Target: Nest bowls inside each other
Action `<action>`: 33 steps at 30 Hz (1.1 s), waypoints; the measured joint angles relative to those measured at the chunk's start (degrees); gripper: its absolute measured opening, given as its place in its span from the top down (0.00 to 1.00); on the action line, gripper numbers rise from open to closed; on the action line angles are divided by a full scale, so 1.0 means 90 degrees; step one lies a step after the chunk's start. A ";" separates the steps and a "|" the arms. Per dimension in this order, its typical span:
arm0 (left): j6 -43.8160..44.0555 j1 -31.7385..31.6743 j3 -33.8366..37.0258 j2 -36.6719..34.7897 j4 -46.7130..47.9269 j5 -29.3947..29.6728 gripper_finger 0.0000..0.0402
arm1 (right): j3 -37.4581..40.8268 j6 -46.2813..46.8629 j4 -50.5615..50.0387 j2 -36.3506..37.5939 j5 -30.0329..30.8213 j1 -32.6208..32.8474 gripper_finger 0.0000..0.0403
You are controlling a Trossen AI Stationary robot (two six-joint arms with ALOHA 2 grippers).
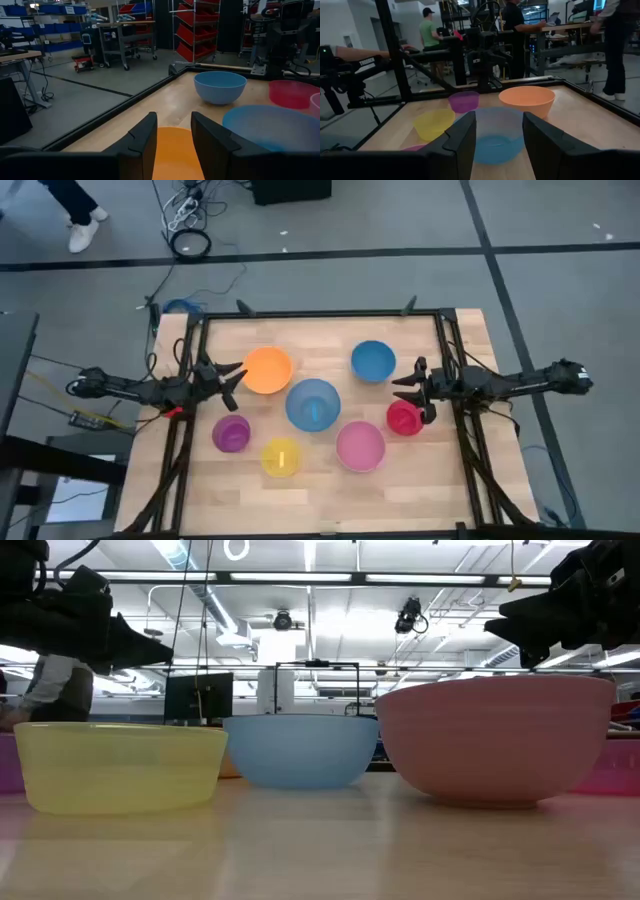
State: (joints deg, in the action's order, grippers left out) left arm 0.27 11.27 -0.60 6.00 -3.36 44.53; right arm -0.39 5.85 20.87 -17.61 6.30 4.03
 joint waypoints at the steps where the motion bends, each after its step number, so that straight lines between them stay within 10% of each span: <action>1: 0.0002 0.0002 0.0000 0.0000 0.0000 0.0002 0.68 | -0.0001 0.0000 -0.0001 0.0000 0.0001 0.0000 0.62; 33: -0.0479 -0.0003 0.0000 -0.0003 -0.0002 0.0031 0.68 | 0.0001 0.0000 0.0000 0.0000 -0.0001 0.0000 0.62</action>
State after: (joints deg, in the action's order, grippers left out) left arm -4.04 11.24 -0.60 5.98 -3.38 44.81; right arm -0.39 5.85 20.87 -17.61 6.29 4.03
